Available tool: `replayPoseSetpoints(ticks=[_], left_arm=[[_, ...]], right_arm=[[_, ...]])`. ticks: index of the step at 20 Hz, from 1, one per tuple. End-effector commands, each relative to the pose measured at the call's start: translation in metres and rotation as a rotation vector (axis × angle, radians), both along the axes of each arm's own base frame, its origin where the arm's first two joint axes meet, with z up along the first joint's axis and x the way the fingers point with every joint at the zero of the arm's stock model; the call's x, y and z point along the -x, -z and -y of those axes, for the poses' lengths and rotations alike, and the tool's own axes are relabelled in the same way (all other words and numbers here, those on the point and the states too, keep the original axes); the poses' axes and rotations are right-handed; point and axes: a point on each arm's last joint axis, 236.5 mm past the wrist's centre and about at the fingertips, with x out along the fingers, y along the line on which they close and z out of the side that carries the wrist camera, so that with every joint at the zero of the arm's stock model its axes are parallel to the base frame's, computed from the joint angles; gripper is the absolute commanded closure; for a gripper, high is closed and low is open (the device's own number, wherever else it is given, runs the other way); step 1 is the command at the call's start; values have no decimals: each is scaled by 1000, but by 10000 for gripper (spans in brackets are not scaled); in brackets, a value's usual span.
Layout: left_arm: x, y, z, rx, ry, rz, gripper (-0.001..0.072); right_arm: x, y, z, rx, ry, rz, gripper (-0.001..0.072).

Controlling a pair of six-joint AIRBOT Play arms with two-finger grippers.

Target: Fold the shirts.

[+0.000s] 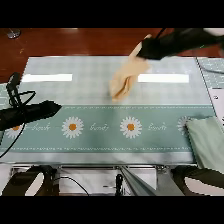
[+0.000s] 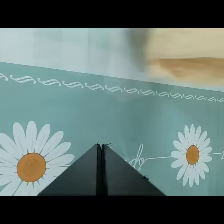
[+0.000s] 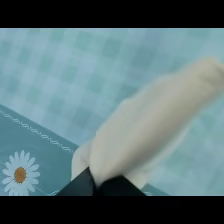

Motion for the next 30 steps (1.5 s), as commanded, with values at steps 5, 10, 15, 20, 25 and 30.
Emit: replayPoseSetpoints(ticks=[5, 10, 15, 20, 25, 30], left_arm=[[-2, -1, -1, 3, -8, 10, 679], [-12, -8, -4, 5, -36, 53, 679], [-23, -15, -10, 2, -71, 103, 678], [-31, -21, -14, 0, -96, 141, 678], [-40, -26, -19, -5, -117, 179, 678], [-64, -46, 0, 80, -74, 199, 679]], right_arm=[[46, -58, 180, 130, 413, -99, 693], [119, -42, 300, 183, 754, -278, 693], [226, 11, 355, 259, 1027, -461, 692], [339, 41, 380, 307, 1432, -615, 692], [390, 43, 394, 400, 1699, -620, 107], [244, -3, 411, 96, 1445, -113, 100]])
